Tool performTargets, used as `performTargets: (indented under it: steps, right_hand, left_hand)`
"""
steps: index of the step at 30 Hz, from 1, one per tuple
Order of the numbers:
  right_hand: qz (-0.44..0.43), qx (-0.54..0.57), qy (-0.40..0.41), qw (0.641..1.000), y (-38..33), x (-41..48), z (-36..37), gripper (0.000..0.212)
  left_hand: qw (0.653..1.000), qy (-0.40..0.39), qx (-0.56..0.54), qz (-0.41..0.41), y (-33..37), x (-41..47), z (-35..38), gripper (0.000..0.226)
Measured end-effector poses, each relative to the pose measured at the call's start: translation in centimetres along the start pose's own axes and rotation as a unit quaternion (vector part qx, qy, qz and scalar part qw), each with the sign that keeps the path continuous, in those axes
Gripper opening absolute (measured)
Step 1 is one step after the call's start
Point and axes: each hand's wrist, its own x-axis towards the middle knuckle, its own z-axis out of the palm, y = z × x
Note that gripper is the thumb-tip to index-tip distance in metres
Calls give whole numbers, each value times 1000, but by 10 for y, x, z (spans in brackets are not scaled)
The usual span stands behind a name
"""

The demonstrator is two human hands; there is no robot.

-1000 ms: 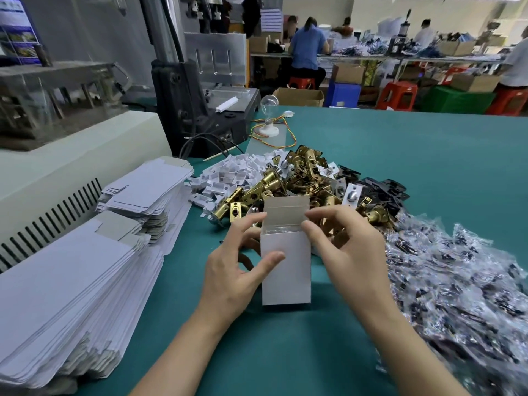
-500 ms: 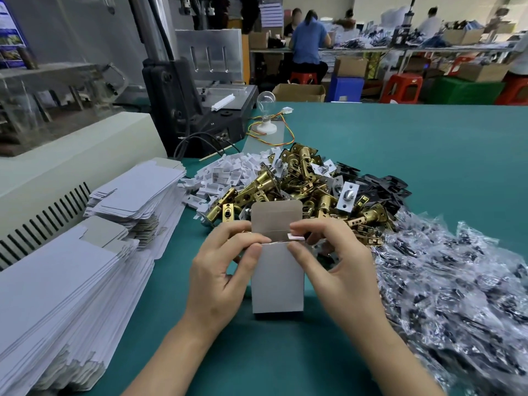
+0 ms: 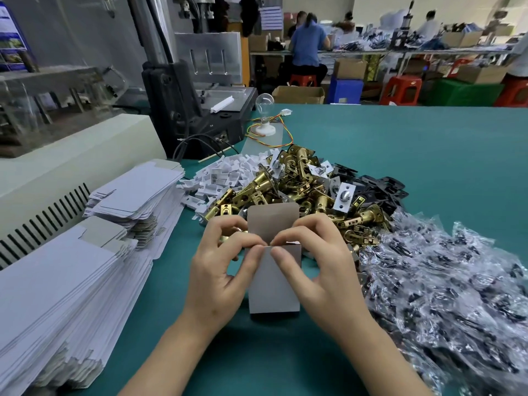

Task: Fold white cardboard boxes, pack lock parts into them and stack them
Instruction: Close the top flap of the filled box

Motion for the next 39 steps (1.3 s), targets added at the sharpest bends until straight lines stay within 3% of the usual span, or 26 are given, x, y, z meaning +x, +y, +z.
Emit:
performTargets:
  steps: [5, 11, 17, 20, 27, 32, 39]
  right_hand:
    - [3, -15, 15, 1000, 0, 3, 2, 22]
    - [-6, -30, 13, 999, 3, 1, 5, 29]
    - [20, 38, 35, 998, 1, -4, 3, 16]
    - [71, 97, 78, 990, 2, -5, -1, 23]
    - [77, 83, 78, 991, 4, -4, -2, 14]
    - [135, 216, 79, 964, 7, -4, -2, 26]
    - [148, 231, 53, 960, 9, -4, -3, 37]
  left_hand:
    - [1000, 0, -21, 22, 0, 0, -1, 9]
    - [1000, -5, -10, 29, -2, 1, -4, 12]
    - [1000, -3, -3, 3, -2, 0, -3, 24]
    - [1000, 1, 0, -9, -1, 0, -2, 25]
    - [1000, 19, 6, 15, 1, 0, -2, 16]
    - [998, 9, -46, -33, 4, 0, -1, 47]
    - [998, -20, -64, 5, 5, 3, -2, 20]
